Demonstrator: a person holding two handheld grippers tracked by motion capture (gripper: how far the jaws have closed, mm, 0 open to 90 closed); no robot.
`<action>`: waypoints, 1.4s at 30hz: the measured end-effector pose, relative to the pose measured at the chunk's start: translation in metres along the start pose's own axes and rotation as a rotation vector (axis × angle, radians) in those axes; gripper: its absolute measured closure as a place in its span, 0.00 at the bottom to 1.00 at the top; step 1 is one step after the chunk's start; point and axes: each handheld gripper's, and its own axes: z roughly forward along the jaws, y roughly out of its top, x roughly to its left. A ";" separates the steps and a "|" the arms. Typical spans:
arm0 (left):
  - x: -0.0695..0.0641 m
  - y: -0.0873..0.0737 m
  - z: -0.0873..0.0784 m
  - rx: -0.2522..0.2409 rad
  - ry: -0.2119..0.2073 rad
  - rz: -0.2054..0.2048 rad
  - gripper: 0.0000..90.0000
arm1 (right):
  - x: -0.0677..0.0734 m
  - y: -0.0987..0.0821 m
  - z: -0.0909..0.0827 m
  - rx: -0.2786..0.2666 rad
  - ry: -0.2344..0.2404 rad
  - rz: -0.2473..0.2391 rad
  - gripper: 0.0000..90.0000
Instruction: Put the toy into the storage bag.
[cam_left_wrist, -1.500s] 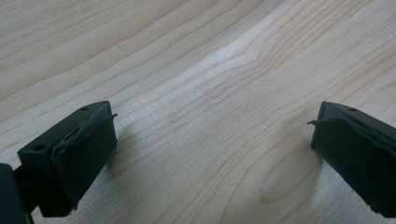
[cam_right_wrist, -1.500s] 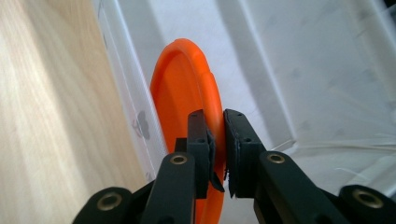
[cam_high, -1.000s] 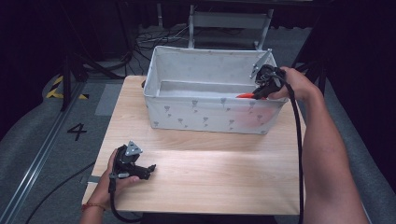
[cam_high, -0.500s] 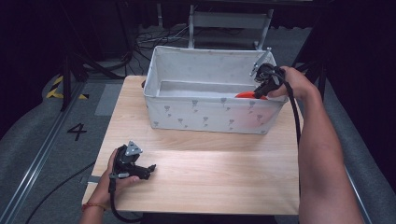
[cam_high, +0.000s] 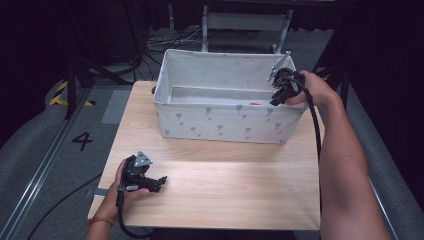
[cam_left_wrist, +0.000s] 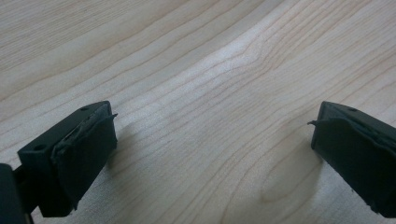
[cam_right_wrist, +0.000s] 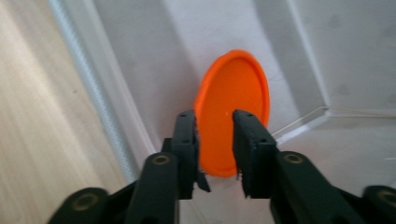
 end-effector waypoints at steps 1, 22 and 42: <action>0.000 0.000 0.000 -0.001 0.000 0.000 0.01 | 0.000 -0.001 -0.001 -0.013 -0.012 0.010 0.76; 0.000 0.000 0.000 0.001 0.000 -0.005 0.01 | 0.000 -0.032 -0.033 -0.326 -0.203 0.243 0.31; 0.000 0.000 0.000 0.001 0.000 -0.005 0.01 | 0.019 -0.051 -0.051 -0.383 -0.284 0.302 0.29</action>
